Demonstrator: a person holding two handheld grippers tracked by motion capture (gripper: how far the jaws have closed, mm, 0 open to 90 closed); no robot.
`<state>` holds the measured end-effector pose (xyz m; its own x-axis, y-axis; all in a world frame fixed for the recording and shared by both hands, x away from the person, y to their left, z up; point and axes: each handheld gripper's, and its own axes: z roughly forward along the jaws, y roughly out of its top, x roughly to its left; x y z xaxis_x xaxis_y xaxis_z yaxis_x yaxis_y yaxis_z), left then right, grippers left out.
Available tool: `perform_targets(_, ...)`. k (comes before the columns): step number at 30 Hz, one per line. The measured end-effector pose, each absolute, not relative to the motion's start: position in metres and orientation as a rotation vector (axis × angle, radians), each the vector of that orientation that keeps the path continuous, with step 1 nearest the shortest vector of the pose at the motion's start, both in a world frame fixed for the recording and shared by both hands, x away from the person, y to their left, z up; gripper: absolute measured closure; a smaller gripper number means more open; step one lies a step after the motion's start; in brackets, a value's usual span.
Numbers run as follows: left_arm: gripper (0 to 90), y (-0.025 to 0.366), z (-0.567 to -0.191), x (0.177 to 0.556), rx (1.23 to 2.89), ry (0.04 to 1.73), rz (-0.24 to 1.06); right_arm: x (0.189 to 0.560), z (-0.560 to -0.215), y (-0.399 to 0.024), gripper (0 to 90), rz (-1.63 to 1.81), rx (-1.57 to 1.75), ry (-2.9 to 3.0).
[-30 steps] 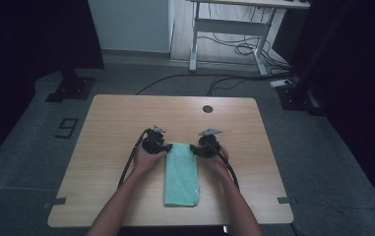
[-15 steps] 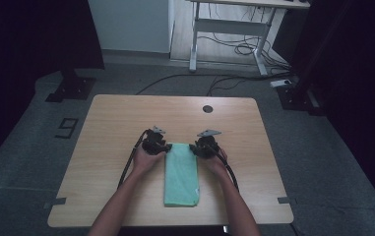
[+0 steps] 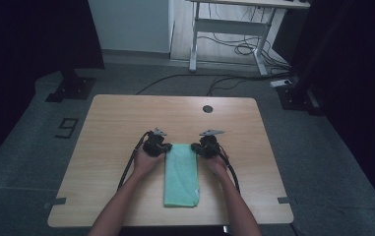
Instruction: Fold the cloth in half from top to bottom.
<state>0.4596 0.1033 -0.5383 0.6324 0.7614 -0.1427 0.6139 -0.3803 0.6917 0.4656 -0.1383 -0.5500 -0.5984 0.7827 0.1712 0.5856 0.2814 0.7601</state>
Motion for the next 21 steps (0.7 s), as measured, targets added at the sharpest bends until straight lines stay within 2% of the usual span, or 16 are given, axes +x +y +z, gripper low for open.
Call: perform_targets(21, 87.8, 0.106, -0.515, 0.452, 2.069, 1.010, 0.300, 0.455, -0.523, -0.145, 86.5, 1.289, 1.187, 2.267)
